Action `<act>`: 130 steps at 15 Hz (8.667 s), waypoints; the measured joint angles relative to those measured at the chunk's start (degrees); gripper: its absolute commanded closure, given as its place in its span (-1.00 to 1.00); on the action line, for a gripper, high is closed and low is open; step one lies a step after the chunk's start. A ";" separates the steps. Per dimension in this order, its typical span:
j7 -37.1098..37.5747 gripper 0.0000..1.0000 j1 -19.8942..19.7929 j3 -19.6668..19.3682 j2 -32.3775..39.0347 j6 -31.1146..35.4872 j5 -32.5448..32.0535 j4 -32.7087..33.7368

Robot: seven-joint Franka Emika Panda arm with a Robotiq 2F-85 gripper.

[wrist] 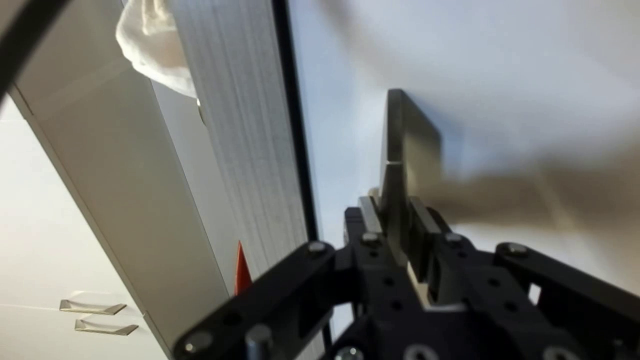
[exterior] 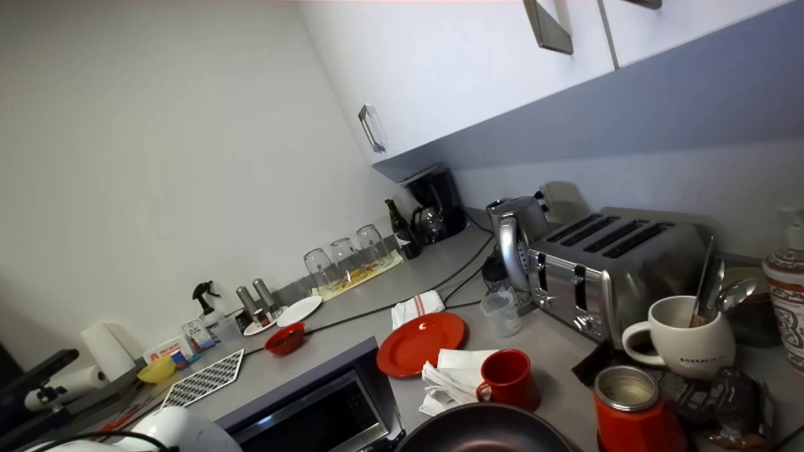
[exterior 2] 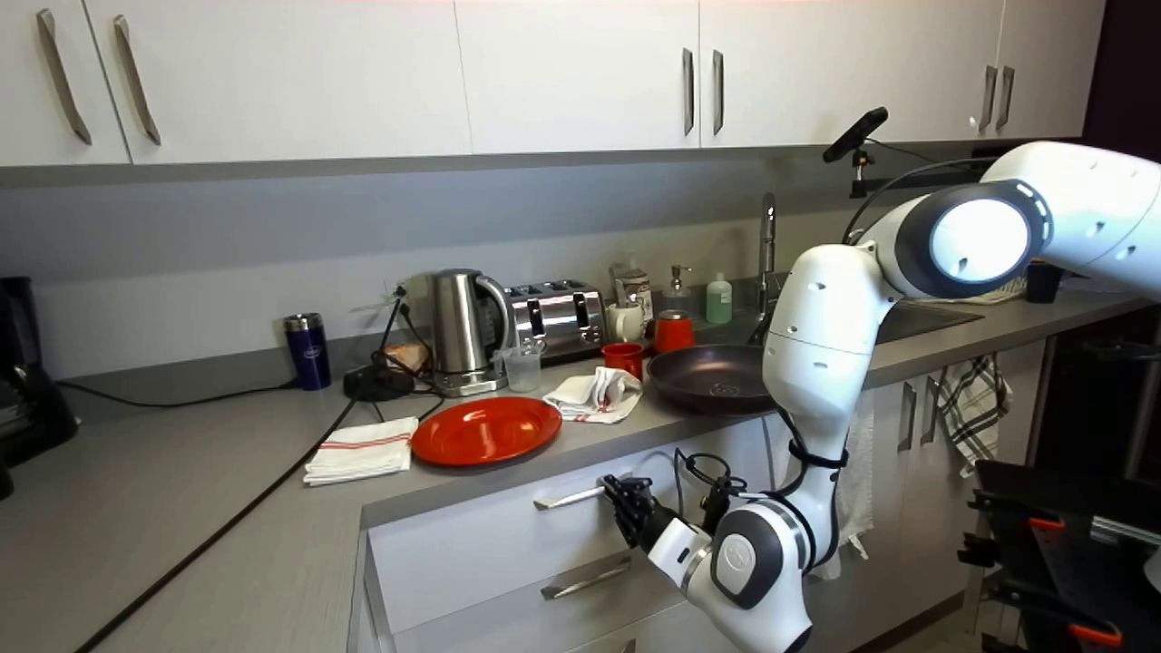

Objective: Open the first top drawer

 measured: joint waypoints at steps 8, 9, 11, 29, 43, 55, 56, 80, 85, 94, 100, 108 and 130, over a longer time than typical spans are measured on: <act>-0.02 0.67 -0.03 -0.01 0.00 0.07 0.00 0.04; -0.02 0.67 -0.03 -0.01 0.00 0.07 0.00 0.04; -0.02 0.67 -0.03 -0.01 0.00 0.07 0.00 0.05; -0.39 0.85 -0.41 0.26 0.05 1.20 0.65 1.02; -0.67 0.85 -0.15 4.68 1.55 -1.66 8.74 4.04; -1.03 0.86 1.14 5.32 2.51 -3.80 11.85 5.29; -1.02 0.86 1.20 5.32 2.57 -3.96 11.86 5.28; 3.47 0.86 23.14 16.92 12.13 -38.89 24.81 -1.31; 3.47 0.86 23.64 16.43 12.67 -39.42 24.80 -0.57; 3.47 0.87 23.87 16.14 12.73 -39.50 24.80 -0.48; 7.43 -0.28 24.67 16.05 12.99 -38.35 22.69 1.05; 20.72 -1.00 30.14 14.65 13.13 -32.98 14.19 5.54; 67.68 -1.00 31.73 14.69 -3.95 -39.36 1.12 -12.45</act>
